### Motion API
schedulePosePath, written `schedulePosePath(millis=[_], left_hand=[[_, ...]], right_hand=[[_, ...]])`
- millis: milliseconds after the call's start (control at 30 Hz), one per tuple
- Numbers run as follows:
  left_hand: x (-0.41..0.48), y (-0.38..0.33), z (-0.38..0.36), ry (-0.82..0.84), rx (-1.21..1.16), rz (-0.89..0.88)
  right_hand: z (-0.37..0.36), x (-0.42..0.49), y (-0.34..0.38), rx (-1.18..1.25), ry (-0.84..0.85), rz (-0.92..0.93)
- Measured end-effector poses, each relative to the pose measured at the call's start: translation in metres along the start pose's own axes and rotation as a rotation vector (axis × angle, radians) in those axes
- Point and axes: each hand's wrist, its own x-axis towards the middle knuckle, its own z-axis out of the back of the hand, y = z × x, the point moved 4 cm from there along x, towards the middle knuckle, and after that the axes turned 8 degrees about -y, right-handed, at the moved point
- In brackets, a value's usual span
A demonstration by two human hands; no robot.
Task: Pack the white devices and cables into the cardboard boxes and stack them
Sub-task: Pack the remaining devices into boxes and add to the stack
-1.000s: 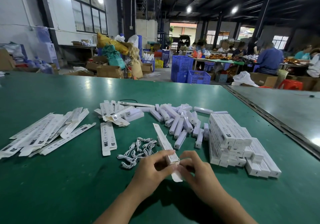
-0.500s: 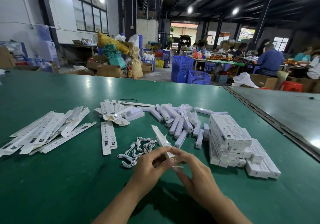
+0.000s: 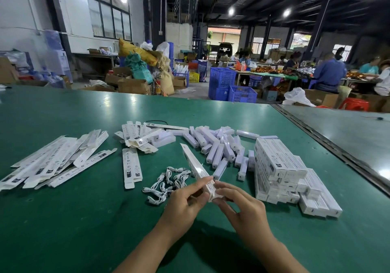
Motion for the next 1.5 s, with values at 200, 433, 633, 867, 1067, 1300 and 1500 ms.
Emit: schedulePosePath(millis=[200, 433, 633, 867, 1067, 1300, 1500], left_hand=[[0.002, 0.004, 0.001, -0.032, 0.002, -0.009], [0.0, 0.002, 0.0, 0.006, 0.027, 0.003], [-0.004, -0.004, 0.001, 0.038, 0.03, 0.012], [-0.006, -0.008, 0.002, 0.042, 0.062, -0.015], [-0.007, -0.013, 0.002, 0.045, 0.05, -0.018], [-0.006, -0.011, 0.0, 0.046, 0.055, -0.039], [-0.003, -0.02, 0.0, 0.013, -0.117, -0.065]], right_hand=[[0.0, -0.001, -0.001, 0.013, 0.024, 0.027], [0.003, 0.0, 0.0, 0.015, 0.032, 0.03], [0.004, 0.0, 0.001, 0.061, 0.052, -0.029], [0.003, -0.001, -0.005, 0.101, 0.041, -0.269], [0.005, 0.001, -0.002, 0.155, 0.045, -0.322], [0.003, 0.0, -0.001, 0.193, 0.024, -0.361], [-0.001, 0.003, 0.005, 0.137, 0.053, -0.214]])
